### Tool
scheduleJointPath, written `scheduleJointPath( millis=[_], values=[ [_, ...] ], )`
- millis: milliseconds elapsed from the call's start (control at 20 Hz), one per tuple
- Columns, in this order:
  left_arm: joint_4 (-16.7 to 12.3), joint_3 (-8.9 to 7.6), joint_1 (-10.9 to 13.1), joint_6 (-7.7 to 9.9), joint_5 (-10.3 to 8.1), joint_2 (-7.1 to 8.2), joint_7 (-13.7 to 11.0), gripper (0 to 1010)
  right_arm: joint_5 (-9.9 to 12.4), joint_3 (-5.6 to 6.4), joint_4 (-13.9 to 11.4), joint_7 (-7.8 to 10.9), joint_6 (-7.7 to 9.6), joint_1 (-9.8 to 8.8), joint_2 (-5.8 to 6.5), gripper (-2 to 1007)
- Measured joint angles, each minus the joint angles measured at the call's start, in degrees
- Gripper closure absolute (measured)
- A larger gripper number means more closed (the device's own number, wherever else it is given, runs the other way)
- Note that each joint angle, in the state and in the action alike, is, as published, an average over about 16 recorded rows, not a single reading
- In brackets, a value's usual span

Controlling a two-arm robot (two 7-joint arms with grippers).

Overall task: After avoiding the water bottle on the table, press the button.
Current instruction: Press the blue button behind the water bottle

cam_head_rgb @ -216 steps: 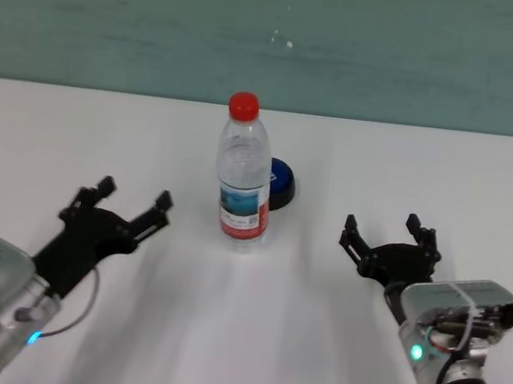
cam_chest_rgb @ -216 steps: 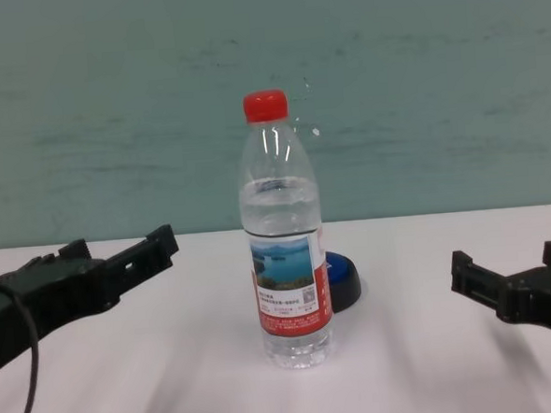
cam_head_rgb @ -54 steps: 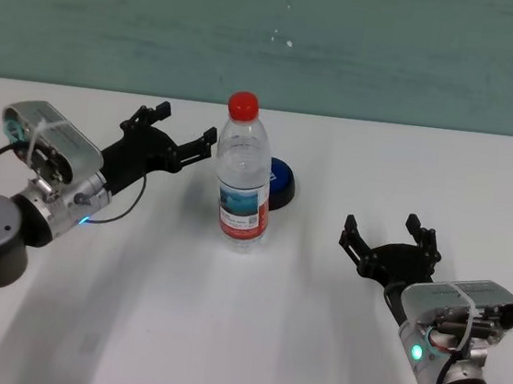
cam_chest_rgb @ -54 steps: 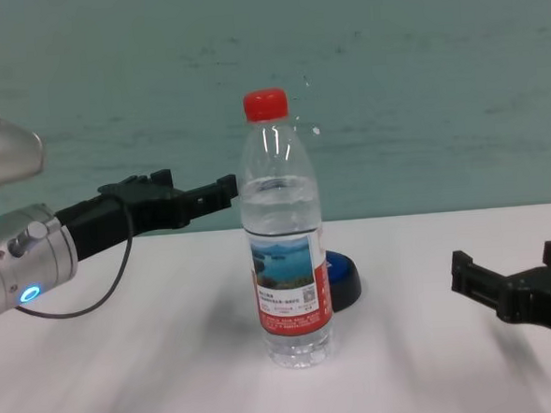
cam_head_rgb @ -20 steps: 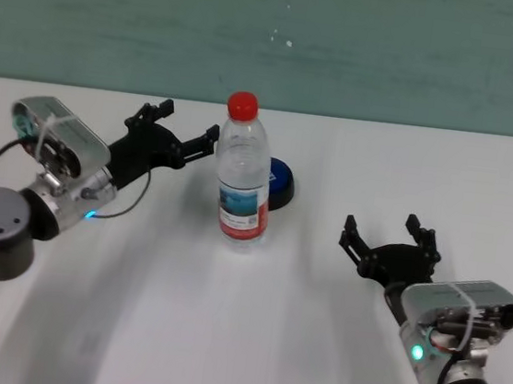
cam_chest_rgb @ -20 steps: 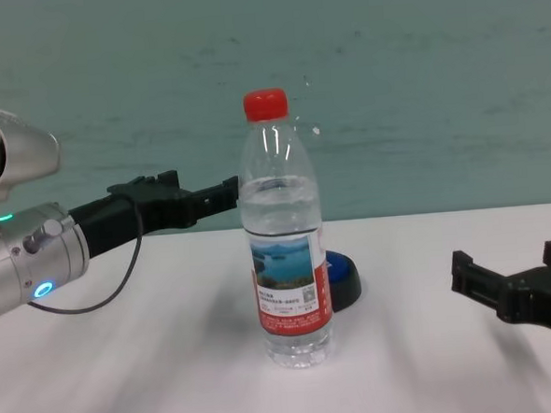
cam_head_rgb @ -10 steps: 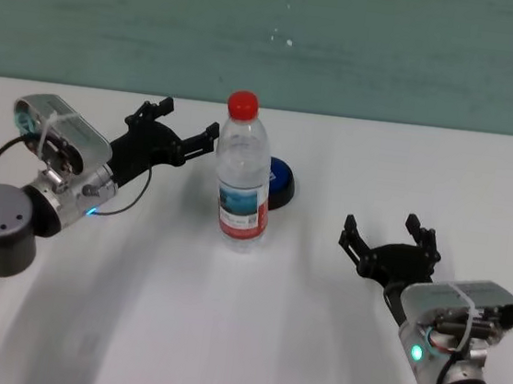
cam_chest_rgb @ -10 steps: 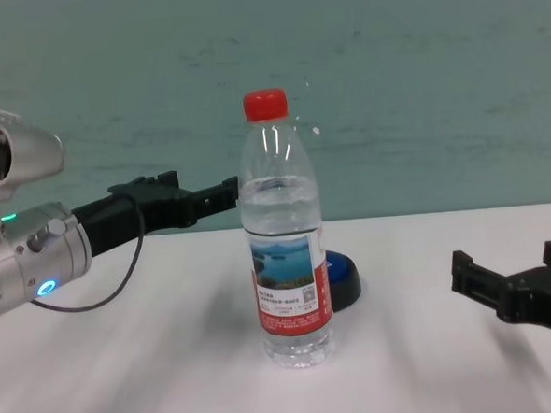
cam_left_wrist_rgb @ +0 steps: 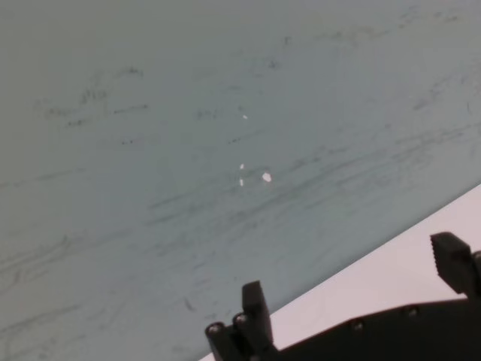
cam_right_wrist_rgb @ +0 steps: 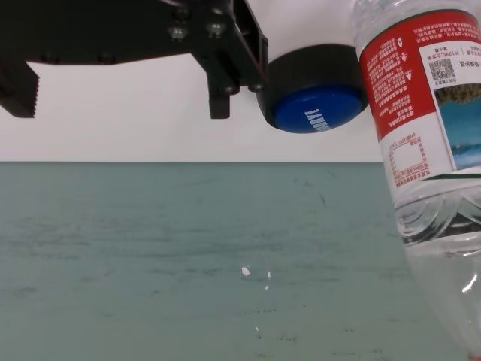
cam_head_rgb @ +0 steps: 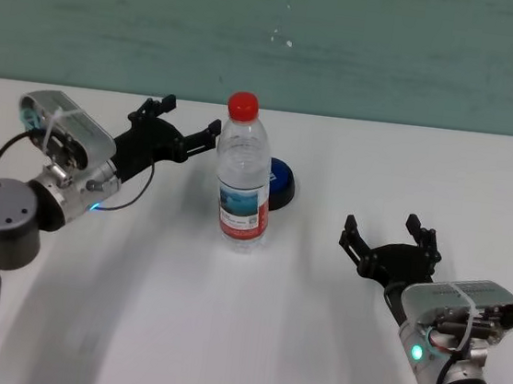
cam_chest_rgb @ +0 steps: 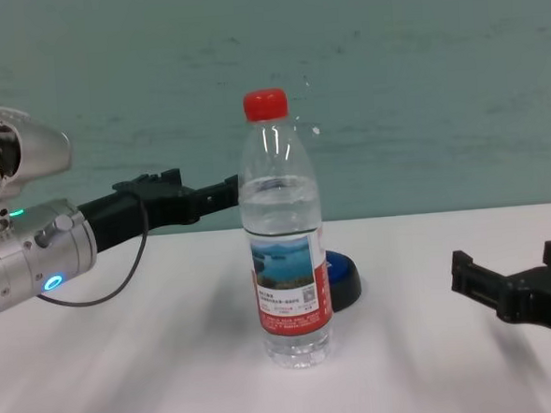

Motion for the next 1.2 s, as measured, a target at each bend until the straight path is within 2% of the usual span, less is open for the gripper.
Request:
scheduleJointPath(
  millis=[1200],
  values=[
    [5.45, 0.78, -3.51, -1.91, 0.67, -1.63, -1.06, 0, 0.0, 0.0, 0.0, 0.0, 0.0, 0.0, 0.0, 1]
  ],
)
